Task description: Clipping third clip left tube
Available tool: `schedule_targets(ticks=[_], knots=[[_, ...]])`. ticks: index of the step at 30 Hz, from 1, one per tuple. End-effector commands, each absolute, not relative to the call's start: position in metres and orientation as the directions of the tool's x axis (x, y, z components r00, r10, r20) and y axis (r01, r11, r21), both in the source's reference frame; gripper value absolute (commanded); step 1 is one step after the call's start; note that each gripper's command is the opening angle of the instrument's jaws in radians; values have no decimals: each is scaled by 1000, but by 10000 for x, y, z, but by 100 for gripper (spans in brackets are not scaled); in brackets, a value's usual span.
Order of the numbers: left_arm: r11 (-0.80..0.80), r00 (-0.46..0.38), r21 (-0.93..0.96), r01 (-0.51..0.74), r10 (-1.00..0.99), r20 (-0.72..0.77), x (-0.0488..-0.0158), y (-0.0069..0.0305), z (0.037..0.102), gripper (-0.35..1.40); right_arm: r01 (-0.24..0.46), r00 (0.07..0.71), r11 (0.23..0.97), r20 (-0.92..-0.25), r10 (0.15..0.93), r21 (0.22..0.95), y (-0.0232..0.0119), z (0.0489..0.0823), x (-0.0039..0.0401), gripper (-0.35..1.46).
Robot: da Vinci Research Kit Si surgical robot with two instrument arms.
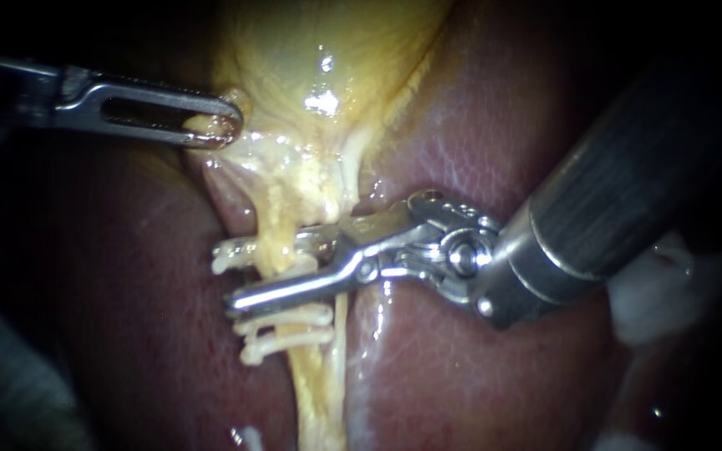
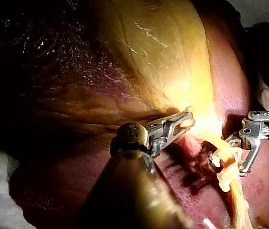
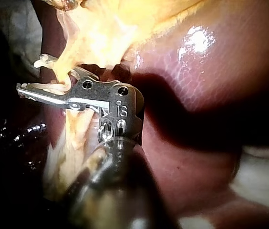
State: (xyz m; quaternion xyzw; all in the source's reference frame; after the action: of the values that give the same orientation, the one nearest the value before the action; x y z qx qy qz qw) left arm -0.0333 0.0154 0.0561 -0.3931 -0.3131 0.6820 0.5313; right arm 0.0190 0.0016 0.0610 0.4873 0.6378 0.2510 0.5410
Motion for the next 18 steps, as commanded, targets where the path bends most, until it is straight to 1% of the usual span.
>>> schedule_targets(ticks=[1,7,10,11,14,16,17,18], knots=[[-240,-126,-845,-479,971,-204,-333,154,561,-35,348,62,399,-445,893,849,16,610,189,38],[-239,-126,-845,-479,971,-204,-333,154,561,-35,341,60,398,-443,895,852,19,607,184,27],[-239,-126,-845,-479,971,-204,-333,154,562,-35,340,60,399,-443,895,852,19,608,183,17],[-240,-126,-845,-479,971,-204,-333,154,562,-35,340,60,399,-443,895,852,19,608,183,9],[-240,-126,-844,-479,971,-204,-333,154,562,-35,339,60,399,-443,895,852,20,609,182,-6],[-240,-126,-844,-479,971,-204,-333,154,562,-35,339,60,399,-443,895,852,20,609,182,-19],[-240,-126,-844,-479,971,-204,-333,154,562,-35,339,61,399,-443,895,852,20,609,182,-30],[-240,-126,-844,-479,971,-204,-333,154,562,-35,331,67,384,-428,902,862,19,609,181,-35]])
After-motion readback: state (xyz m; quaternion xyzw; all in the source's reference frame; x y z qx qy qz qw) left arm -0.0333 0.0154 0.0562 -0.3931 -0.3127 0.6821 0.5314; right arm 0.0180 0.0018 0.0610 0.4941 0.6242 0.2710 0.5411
